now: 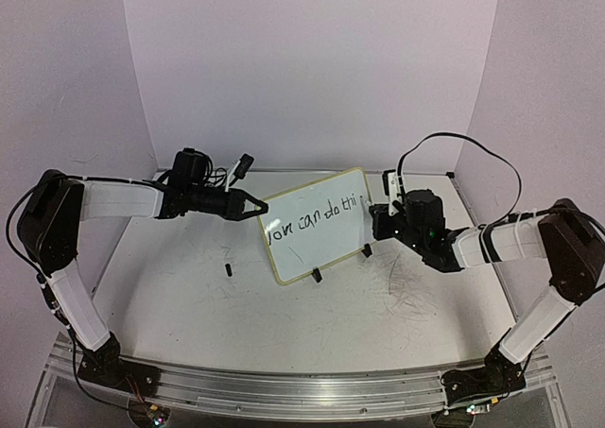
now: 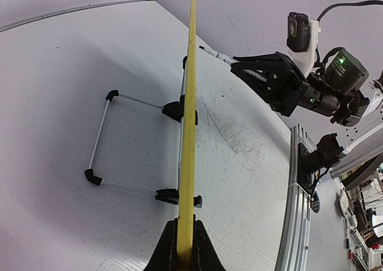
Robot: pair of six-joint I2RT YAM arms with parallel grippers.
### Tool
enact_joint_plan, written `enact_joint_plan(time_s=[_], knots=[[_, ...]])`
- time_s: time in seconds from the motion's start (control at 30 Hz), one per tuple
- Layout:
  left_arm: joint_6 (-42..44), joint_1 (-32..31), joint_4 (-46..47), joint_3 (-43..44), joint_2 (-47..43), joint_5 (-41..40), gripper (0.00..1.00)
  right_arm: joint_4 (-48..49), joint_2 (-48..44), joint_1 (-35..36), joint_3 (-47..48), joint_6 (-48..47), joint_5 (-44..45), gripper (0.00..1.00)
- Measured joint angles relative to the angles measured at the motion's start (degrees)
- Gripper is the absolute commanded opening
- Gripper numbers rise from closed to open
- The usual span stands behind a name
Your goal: Write a sentence on the whiteboard
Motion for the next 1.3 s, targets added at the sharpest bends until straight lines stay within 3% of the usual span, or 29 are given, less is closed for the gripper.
enact_joint_plan(time_s=[1.3], knots=[[0.0, 0.0, -0.1, 0.0, 0.0, 0.0, 0.00, 0.8, 2.5, -0.1, 1.7, -0.3, -2.2, 0.00]])
